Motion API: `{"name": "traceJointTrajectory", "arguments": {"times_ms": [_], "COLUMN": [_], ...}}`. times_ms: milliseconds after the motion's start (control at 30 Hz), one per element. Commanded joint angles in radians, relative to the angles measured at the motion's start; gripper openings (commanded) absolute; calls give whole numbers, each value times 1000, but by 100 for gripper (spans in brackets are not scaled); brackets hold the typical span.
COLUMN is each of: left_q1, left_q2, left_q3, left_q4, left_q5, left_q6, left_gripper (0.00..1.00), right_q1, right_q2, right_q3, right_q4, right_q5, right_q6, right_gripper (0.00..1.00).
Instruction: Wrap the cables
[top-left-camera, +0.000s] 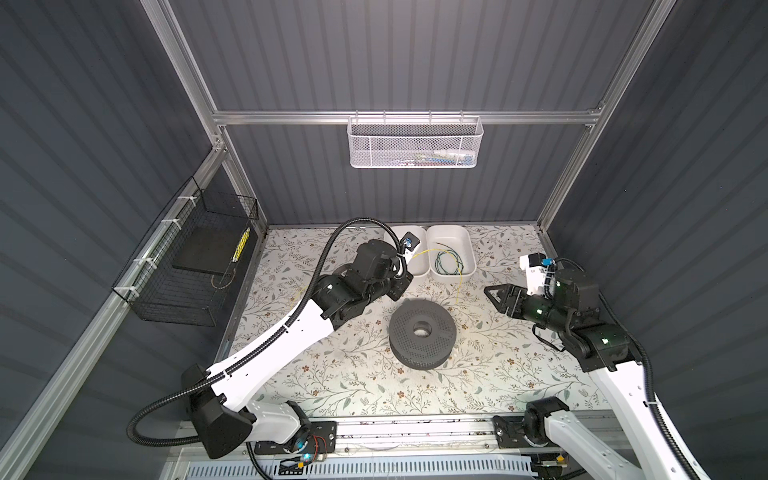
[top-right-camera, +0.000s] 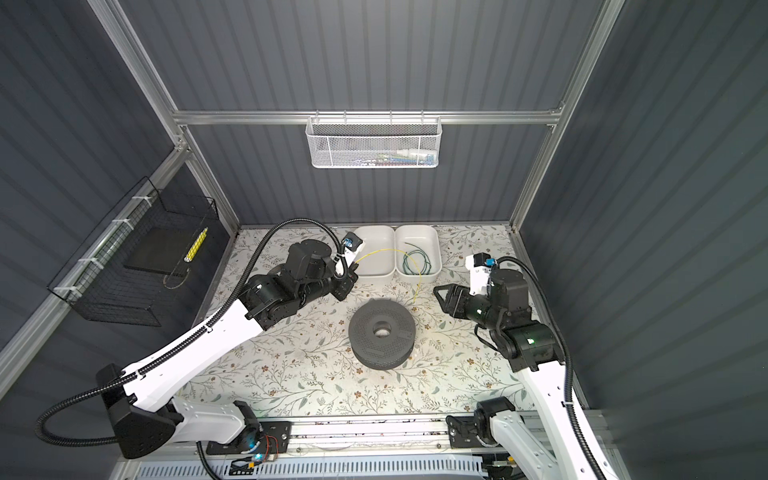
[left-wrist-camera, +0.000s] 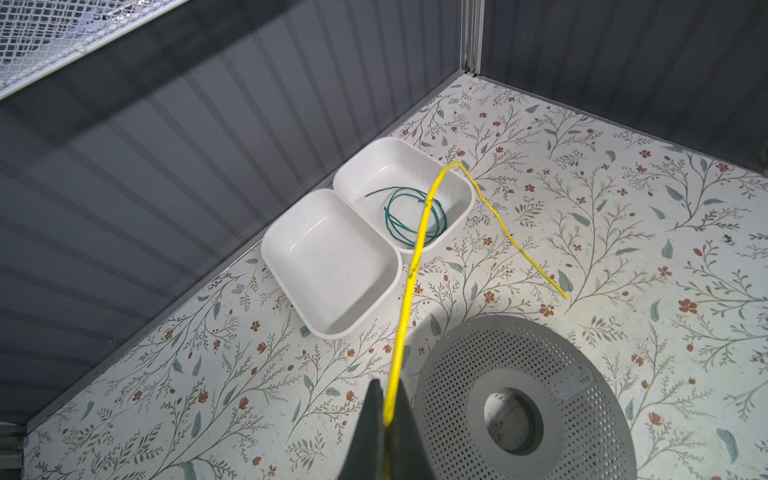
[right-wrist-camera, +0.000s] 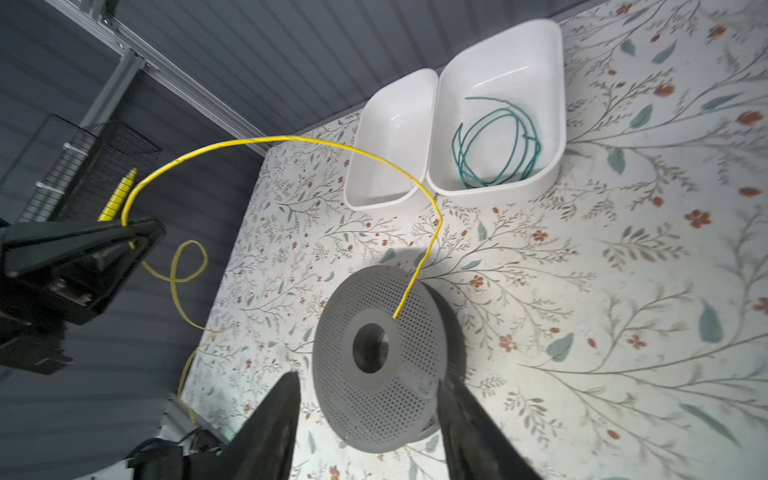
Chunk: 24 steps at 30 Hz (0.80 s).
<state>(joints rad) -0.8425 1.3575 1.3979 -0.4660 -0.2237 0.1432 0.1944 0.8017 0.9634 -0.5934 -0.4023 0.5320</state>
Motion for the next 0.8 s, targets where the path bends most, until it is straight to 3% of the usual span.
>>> {"name": "traceJointTrajectory", "arguments": {"times_ms": [0, 133, 200, 267, 367, 467, 633, 767], "left_q1": [6, 5, 6, 5, 5, 5, 6, 6], "left_q2": [-12, -41, -55, -65, -84, -106, -111, -123], "left_q3": [26, -56, -83, -97, -123, -147, -128, -122], "left_q4": [53, 141, 171, 188, 214, 242, 218, 209], "left_q5": [20, 48, 71, 87, 115, 134, 136, 149], "left_q6": [-31, -34, -33, -33, -40, -51, -53, -49], "left_gripper": [0, 0, 0, 0, 0, 0, 0, 0], "right_q1": [-2, -3, -2, -4, -4, -4, -4, -3], "right_q2": [-23, -117, -147, -145, -115, -50, 105, 182], "right_q3": [19, -167, -243, -282, -296, -237, -126, -63], "right_q4": [28, 360, 471, 546, 592, 515, 325, 212], "right_q5": [5, 25, 112, 168, 215, 243, 155, 121], "right_q6": [264, 695, 876, 994, 1073, 970, 596, 386], "right_gripper": [60, 66, 69, 71, 74, 74, 66, 59]}}
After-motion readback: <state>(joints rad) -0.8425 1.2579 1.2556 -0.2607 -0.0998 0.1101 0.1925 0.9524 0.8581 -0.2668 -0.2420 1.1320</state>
